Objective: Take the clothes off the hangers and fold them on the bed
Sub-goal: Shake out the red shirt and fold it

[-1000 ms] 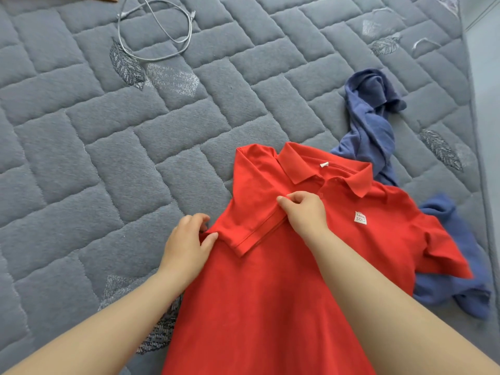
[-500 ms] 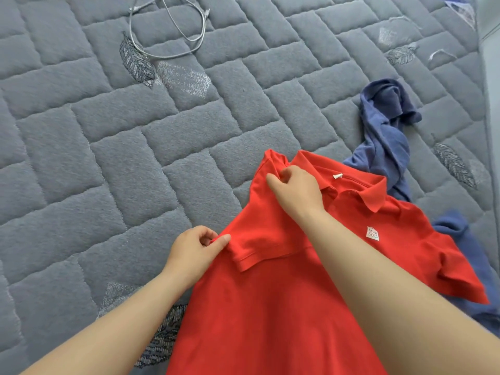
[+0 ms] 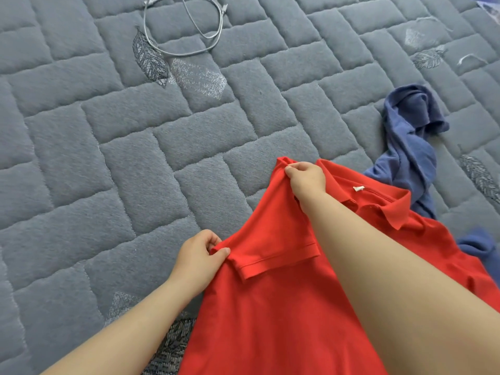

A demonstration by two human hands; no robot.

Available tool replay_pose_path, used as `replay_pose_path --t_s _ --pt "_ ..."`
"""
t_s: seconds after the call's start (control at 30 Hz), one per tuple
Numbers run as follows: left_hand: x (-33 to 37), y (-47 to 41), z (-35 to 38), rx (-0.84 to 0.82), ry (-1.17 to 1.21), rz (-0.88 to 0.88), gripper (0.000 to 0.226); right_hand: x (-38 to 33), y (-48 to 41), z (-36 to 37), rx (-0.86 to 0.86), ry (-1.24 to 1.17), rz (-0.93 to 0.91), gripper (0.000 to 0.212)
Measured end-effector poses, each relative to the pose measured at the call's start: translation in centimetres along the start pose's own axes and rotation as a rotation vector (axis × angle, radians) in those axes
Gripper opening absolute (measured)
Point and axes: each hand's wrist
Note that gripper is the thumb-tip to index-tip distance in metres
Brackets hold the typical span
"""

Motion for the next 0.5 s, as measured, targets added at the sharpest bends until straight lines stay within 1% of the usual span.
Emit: replay_pose_path --t_s 0.13,0.2,0.27,0.3,0.4,0.5 --pt "0.5 0.7 0.4 0.09 -0.044 0.011 0.023 0.3 1.9 -1.4 0.029 0.046 -0.117 0.026" --pt "1.4 1.2 0.4 0.158 -0.09 0.068 0.028 1.3 3.9 -3.4 0.044 0.022 -0.19 0.025" --pt "3.1 1.5 0.1 0.171 -0.158 0.163 0.027 3.0 5.7 -6.1 0.052 -0.008 -0.211 0.022" --pt "4.2 1.5 0.1 0.142 -0.19 0.215 0.025 4.1 6.5 -7.6 0.058 -0.019 -0.206 0.02" --pt "7.8 1.6 0.5 -0.015 -0.229 0.349 0.018 7.5 8.4 -11.9 0.102 -0.039 -0.144 0.018" --pt "11.2 2.0 2.0 -0.121 -0.233 0.431 0.014 10.8 9.7 -15.5 0.16 -0.054 -0.06 0.021"
Point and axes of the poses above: each hand's wrist, its own y-axis away from the middle knuckle, its own z-axis out of the palm, x = y × z, and after that the axes turned 5 degrees about z, right-handed
